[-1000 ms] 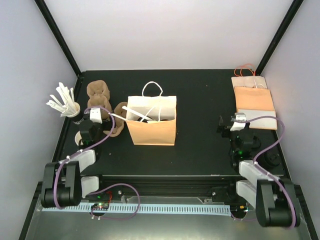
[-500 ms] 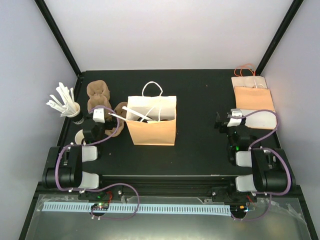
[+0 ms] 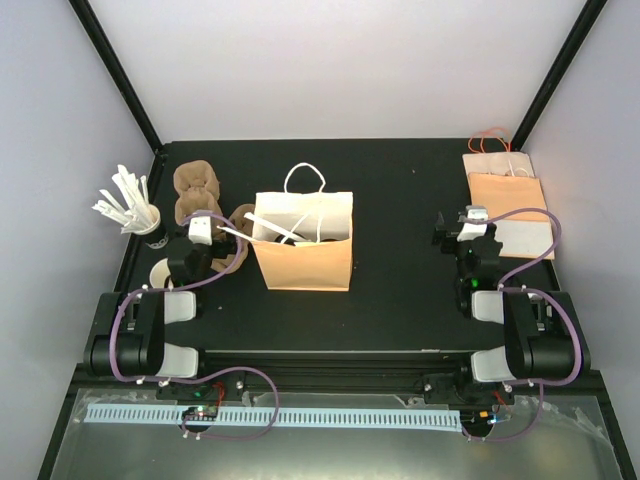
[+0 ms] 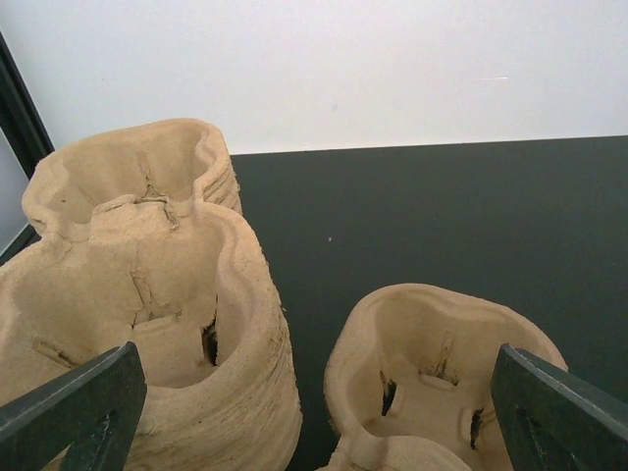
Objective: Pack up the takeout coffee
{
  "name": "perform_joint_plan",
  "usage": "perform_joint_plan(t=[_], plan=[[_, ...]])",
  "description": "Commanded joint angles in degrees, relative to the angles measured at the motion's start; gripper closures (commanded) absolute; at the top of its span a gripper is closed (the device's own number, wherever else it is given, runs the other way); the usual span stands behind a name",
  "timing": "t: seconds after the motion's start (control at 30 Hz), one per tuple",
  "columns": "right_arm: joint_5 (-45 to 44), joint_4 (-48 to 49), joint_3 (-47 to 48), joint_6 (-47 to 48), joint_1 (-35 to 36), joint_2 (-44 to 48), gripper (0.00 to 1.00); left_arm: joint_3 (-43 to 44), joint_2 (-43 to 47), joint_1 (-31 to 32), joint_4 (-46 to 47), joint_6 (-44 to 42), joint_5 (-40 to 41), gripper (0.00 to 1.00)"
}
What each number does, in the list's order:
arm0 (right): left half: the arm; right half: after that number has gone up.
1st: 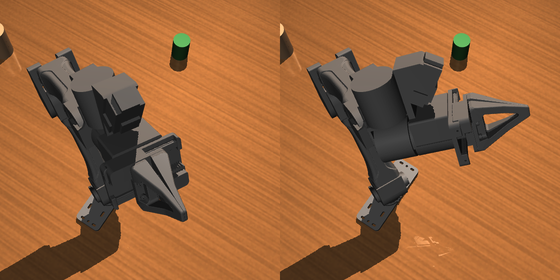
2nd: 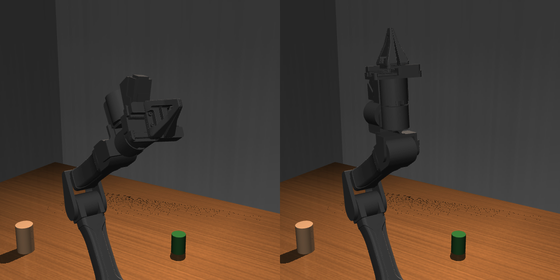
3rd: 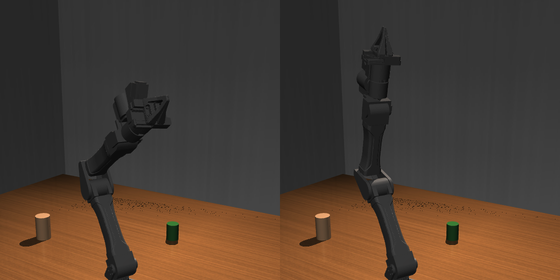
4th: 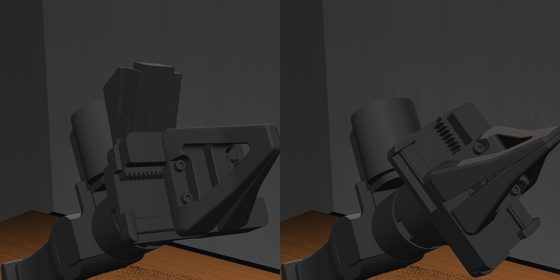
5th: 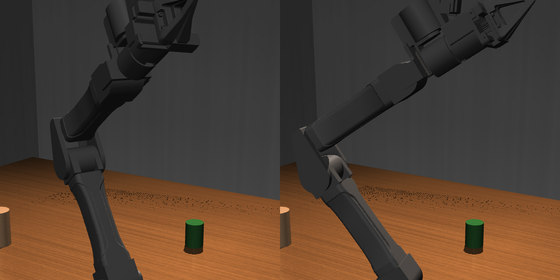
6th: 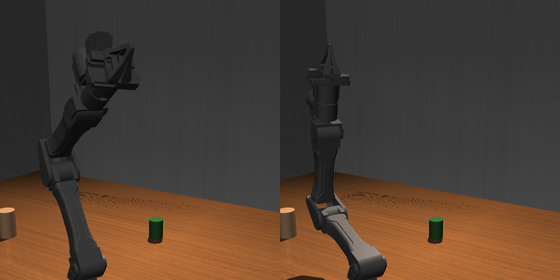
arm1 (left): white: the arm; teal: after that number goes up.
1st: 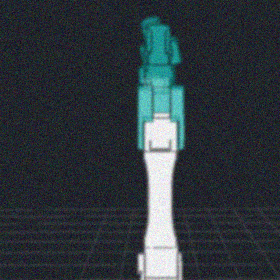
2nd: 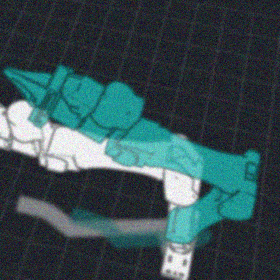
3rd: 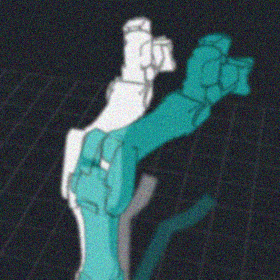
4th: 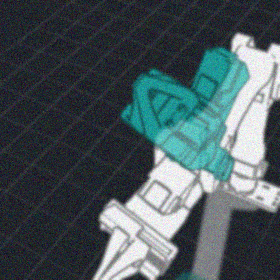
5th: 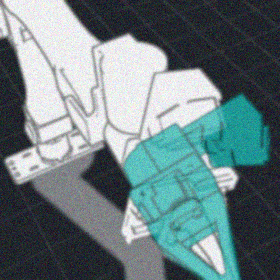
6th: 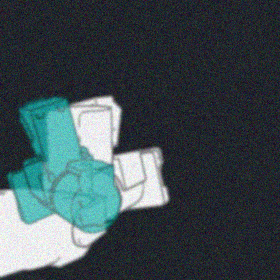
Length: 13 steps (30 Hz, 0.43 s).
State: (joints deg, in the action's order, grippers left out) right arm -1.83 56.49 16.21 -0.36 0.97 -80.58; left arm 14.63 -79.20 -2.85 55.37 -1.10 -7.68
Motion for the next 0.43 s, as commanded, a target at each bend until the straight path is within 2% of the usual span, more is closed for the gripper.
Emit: perform_joint_plan(t=[0.0, 0.4], plan=[[-1.83, 1.13, 0.41, -0.34, -0.27, 0.33, 0.00, 1.63, -0.28, 0.42, 1.48, -1.01, 0.22, 0.01], [-1.78, 0.87, 0.59, -0.28, -0.26, 0.22, 0.00, 1.63, -0.25, 0.40, 1.40, -1.01, 0.35, 0.01]])
